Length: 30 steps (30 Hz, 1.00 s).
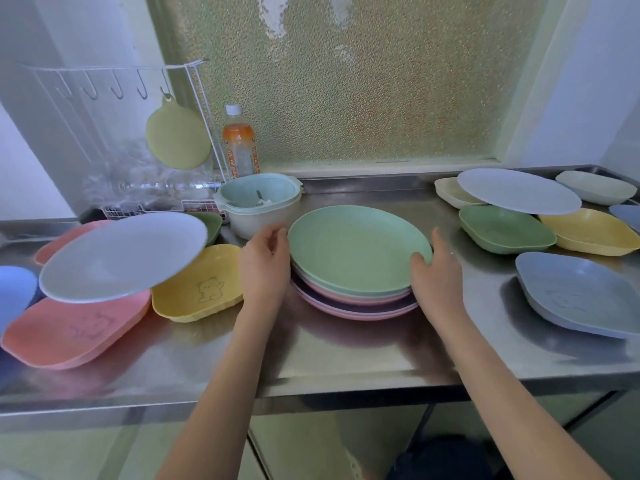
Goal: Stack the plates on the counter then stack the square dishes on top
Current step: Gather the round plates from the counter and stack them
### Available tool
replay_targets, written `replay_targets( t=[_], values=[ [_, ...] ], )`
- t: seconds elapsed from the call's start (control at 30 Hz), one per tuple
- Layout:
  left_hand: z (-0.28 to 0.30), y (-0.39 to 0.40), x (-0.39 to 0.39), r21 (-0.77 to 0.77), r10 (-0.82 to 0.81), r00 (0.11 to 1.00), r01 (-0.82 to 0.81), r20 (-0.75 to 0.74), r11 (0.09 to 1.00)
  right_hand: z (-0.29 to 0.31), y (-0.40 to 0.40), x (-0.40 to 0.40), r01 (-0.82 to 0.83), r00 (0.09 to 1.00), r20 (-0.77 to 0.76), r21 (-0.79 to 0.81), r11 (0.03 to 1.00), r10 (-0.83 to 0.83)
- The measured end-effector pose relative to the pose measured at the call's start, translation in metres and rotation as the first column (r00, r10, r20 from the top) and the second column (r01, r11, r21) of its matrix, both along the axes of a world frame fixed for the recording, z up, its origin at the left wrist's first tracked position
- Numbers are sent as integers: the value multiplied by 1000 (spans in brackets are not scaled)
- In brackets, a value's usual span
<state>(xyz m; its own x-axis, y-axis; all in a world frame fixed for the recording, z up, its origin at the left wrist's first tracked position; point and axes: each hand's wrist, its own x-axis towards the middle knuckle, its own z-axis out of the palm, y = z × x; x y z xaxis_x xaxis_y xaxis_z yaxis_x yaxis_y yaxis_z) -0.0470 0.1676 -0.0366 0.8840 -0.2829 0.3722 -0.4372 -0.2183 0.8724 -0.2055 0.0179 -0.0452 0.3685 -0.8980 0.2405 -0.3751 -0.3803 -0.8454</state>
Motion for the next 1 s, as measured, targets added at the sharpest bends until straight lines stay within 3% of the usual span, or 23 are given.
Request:
replay_targets(
  t=[0.1, 0.2, 0.33, 0.47, 0.6, 0.77, 0.9, 1.0],
  values=[
    [3, 27, 13, 114, 166, 966, -192, 199, 975, 2, 11, 10, 23, 995, -86, -283, 959, -49],
    [-1, 54, 39, 312, 285, 865, -428, 413, 848, 10, 33, 24, -43, 997, -78, -395, 918, 13],
    [-1, 81, 62, 578, 273, 918, -395, 289, 714, 14, 60, 40, -152, 988, -63, -441, 885, 139],
    [0, 91, 71, 663, 280, 925, -379, 256, 646, 14, 68, 44, -196, 980, -63, -468, 862, 188],
    [-4, 92, 69, 625, 318, 883, -470, 346, 624, 14, 66, 43, -200, 979, -49, -442, 874, 199],
    [-1, 98, 67, 418, 413, 787, -601, 459, 681, 15, 64, 39, -219, 974, -49, -435, 874, 220],
    [7, 98, 61, 295, 403, 773, -582, 490, 758, 16, 59, 34, -225, 972, -30, -398, 889, 233],
    [12, 87, 47, 207, 302, 745, -505, 595, 838, 18, 58, 32, -242, 967, -9, -360, 901, 256]
  ],
)
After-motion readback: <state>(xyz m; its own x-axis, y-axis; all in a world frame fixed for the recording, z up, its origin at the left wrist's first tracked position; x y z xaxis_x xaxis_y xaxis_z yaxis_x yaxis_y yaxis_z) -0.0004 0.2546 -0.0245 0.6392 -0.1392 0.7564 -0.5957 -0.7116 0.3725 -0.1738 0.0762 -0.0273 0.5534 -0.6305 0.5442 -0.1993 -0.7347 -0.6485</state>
